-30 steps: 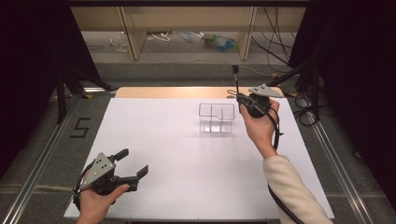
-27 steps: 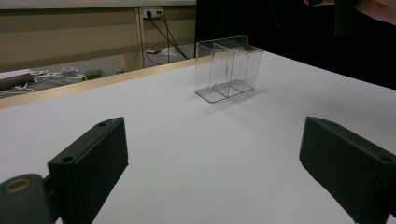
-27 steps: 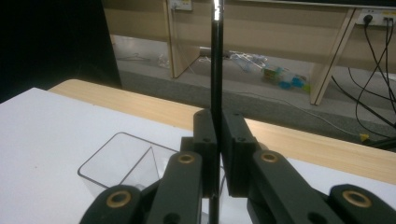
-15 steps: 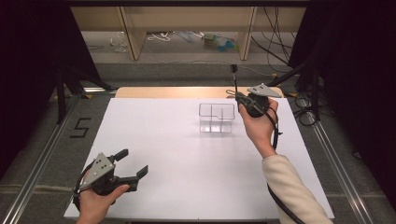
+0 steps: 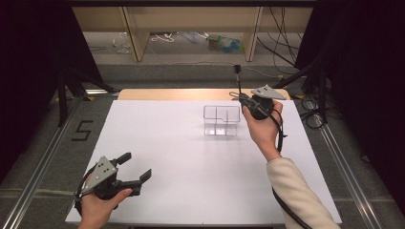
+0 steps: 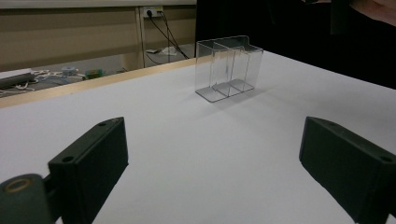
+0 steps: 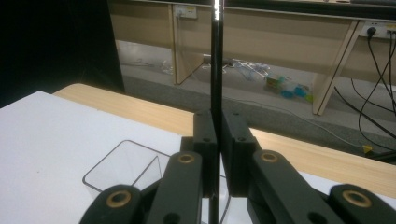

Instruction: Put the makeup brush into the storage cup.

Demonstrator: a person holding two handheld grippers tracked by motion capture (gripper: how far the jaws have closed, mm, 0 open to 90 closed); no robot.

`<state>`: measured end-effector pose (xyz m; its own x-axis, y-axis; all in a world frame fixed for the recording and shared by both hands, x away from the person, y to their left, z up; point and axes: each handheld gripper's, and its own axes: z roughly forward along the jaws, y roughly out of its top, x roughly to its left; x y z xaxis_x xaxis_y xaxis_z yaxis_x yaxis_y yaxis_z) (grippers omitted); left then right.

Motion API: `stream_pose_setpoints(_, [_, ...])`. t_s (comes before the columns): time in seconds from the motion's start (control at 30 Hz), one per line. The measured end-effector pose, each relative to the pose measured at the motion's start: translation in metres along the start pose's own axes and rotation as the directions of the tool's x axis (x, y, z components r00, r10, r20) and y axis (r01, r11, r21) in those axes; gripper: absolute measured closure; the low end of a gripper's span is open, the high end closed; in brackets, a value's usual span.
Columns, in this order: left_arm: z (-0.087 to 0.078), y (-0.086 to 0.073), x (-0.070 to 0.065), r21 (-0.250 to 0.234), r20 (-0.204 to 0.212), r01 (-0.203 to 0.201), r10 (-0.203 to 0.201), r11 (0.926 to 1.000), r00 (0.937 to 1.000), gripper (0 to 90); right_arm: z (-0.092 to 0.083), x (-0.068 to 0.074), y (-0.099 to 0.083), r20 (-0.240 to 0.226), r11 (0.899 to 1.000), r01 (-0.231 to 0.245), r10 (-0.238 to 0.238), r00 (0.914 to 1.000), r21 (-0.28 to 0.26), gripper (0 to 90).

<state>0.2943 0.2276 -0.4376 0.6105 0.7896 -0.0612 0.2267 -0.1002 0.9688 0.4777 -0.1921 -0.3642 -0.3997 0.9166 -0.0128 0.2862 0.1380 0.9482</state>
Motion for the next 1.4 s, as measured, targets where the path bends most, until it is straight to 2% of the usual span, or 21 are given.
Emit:
stream_pose_setpoints(0.13, [0.0001,-0.0002,-0.0002,0.0,0.001,0.005,-0.005,1.0,1.0,7.8,0.0003,0.0023,0.001,-0.002,1.0,-0.001,0.001,1.0,0.009,85.7])
stream_pose_setpoints(0.57, [0.0002,-0.0002,-0.0003,0.0,0.001,0.007,-0.007,1.0,1.0,7.8,0.0032,0.0044,0.0014,-0.004,1.0,0.009,-0.009,0.9999,-0.019,85.7])
stream_pose_setpoints(0.7, [0.0001,-0.0002,-0.0002,0.0,0.001,0.005,-0.005,1.0,1.0,7.8,0.003,0.0049,0.0022,0.001,1.0,0.018,-0.018,0.9998,-0.005,85.7])
stream_pose_setpoints(1.03, [-0.0001,-0.0001,-0.0002,0.001,0.001,0.001,-0.001,1.0,1.0,7.8,0.006,0.0074,0.0027,-0.01,0.999,0.019,-0.02,0.9998,-0.027,85.7])
stream_pose_setpoints(1.4, [-0.0002,-0.0001,-0.0006,0.0,0.001,0.003,-0.003,1.0,1.0,7.9,0.0079,0.0086,0.0029,-0.015,0.999,0.026,-0.026,0.9995,-0.026,85.7])
